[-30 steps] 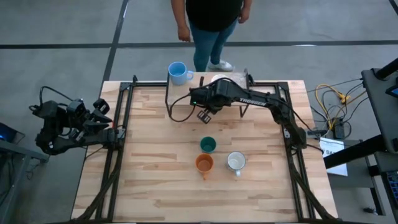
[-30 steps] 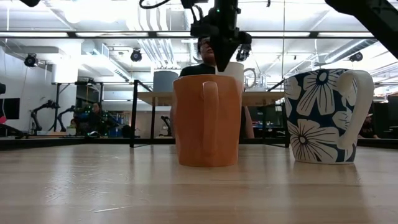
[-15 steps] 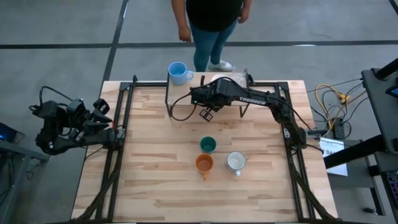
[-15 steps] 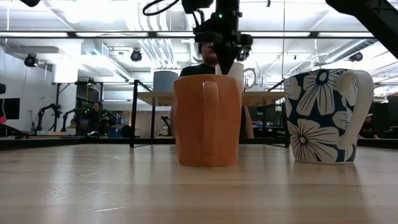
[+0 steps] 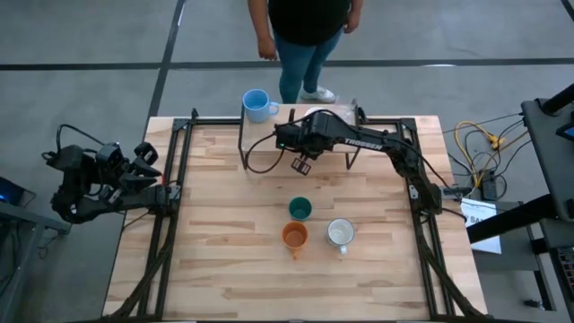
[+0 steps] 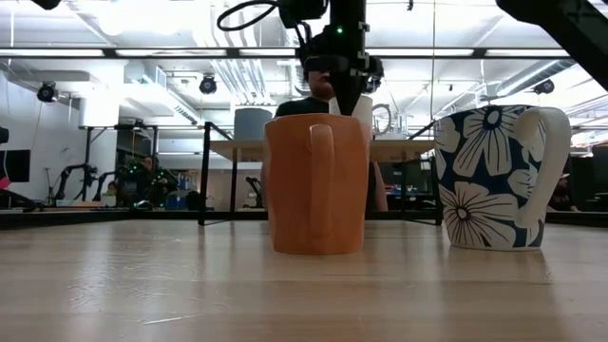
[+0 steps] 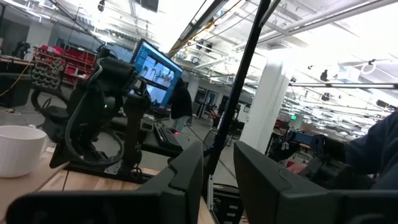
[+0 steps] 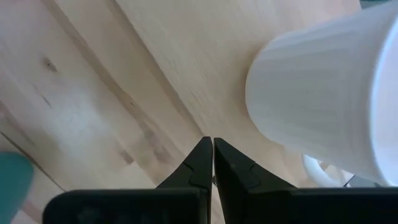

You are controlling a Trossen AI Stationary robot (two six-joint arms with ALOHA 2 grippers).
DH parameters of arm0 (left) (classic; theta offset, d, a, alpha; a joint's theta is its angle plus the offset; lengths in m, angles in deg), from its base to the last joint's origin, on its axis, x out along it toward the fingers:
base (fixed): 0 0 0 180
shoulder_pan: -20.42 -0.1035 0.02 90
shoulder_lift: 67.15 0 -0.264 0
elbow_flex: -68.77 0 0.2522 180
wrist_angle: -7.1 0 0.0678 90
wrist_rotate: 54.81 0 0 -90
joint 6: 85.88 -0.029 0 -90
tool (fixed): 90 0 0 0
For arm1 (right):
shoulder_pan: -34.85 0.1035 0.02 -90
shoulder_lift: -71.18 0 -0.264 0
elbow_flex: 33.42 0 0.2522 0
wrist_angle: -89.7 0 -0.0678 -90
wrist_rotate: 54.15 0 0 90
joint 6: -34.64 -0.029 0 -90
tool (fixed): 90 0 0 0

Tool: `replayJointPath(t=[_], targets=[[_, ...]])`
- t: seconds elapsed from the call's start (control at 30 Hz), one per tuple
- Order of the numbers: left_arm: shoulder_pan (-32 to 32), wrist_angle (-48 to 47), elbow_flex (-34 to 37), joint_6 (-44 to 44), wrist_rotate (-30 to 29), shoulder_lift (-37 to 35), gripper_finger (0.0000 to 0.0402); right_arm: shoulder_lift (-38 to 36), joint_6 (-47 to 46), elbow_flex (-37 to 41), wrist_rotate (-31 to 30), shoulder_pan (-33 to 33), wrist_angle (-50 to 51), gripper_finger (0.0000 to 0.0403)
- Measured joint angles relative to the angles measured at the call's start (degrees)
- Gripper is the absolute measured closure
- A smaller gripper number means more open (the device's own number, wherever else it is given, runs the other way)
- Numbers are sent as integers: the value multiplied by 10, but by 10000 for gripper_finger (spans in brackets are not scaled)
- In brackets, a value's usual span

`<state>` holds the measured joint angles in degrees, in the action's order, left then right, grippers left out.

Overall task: Stack small to large cups/mugs on shelf
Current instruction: Put the white mug on the shelf

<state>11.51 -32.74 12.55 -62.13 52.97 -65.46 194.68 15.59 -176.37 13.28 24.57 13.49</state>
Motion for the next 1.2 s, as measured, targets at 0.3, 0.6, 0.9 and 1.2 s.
replayJointPath(t=[0.3,0.6,0.9,1.2], targets=[[0,0,0,0,0,0,324,0,60,2,7,0,0,395],[0,-1,0,13,0,0,324,-12,124,10,6,0,0,395],[0,-2,0,14,0,0,324,-34,122,43,6,-3,0,395],[0,-2,0,14,0,0,324,-34,131,86,6,-3,0,395]])
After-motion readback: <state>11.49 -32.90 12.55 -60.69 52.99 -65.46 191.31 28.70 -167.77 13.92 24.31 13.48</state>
